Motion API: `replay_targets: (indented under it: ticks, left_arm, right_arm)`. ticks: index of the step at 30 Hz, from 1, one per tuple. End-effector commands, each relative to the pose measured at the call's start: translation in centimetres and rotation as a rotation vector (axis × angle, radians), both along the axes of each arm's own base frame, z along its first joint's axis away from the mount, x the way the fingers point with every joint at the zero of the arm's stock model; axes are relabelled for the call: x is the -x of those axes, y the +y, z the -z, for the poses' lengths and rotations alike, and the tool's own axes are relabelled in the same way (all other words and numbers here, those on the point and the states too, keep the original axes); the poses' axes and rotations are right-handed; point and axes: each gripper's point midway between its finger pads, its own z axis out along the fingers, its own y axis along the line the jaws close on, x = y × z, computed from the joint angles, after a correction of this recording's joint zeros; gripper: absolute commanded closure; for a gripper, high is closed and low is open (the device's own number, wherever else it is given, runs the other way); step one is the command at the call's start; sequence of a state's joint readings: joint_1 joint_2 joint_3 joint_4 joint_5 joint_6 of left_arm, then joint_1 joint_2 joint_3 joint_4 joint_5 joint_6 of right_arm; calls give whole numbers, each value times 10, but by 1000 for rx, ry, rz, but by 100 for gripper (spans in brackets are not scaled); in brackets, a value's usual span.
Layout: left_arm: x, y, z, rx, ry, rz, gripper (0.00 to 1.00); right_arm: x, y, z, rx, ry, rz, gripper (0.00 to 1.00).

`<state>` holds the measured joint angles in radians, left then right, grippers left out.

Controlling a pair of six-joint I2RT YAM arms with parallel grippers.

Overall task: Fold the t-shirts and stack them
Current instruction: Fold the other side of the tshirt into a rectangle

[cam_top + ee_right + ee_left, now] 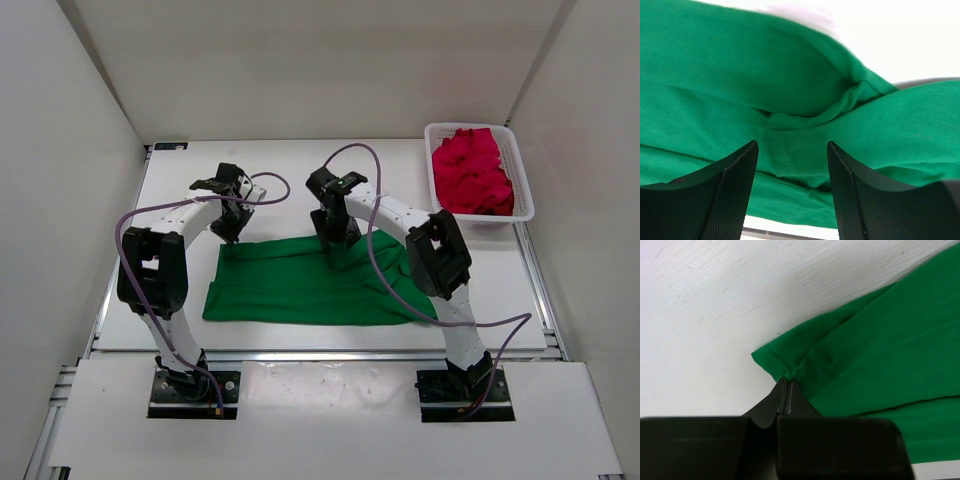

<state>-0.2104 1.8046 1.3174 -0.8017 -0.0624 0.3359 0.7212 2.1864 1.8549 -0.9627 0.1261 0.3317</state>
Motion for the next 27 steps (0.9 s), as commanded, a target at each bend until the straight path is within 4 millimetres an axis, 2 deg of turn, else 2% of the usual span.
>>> replay_targets:
  ticks: [1, 6, 8, 10, 12, 16, 18, 23, 25, 27]
  left_arm:
    - [-3, -3, -10, 34, -28, -9, 100]
    - [-4, -4, -12, 46, -30, -10, 100]
    - [-2, -5, -9, 46, -15, -8, 100]
    - [-3, -5, -11, 48, -24, -4, 100]
    - [-4, -6, -13, 56, -27, -8, 100]
    - [-4, -5, -13, 52, -31, -11, 100]
    - [-4, -6, -13, 57, -28, -7, 100]
    - [-2, -2, -16, 47, -33, -15, 100]
    - [-1, 0, -14, 40, -29, -15, 100]
    - [-7, 3, -20, 34, -48, -16, 100]
  right_arm:
    - [1, 4, -5, -17, -5, -12, 37]
    - [-3, -1, 11, 24, 7, 17, 39]
    - [-3, -5, 17, 39, 22, 28, 45]
    - [-7, -6, 15, 38, 12, 40, 54]
    - [-8, -10, 17, 51, 15, 47, 69]
    - [-10, -7, 12, 41, -5, 52, 85]
    - [-11, -11, 11, 50, -7, 56, 100]
    - [-12, -20, -8, 61, -44, 58, 100]
    - [-14, -29, -28, 56, -84, 72, 100]
    - [-21, -44, -46, 41, -110, 103, 100]
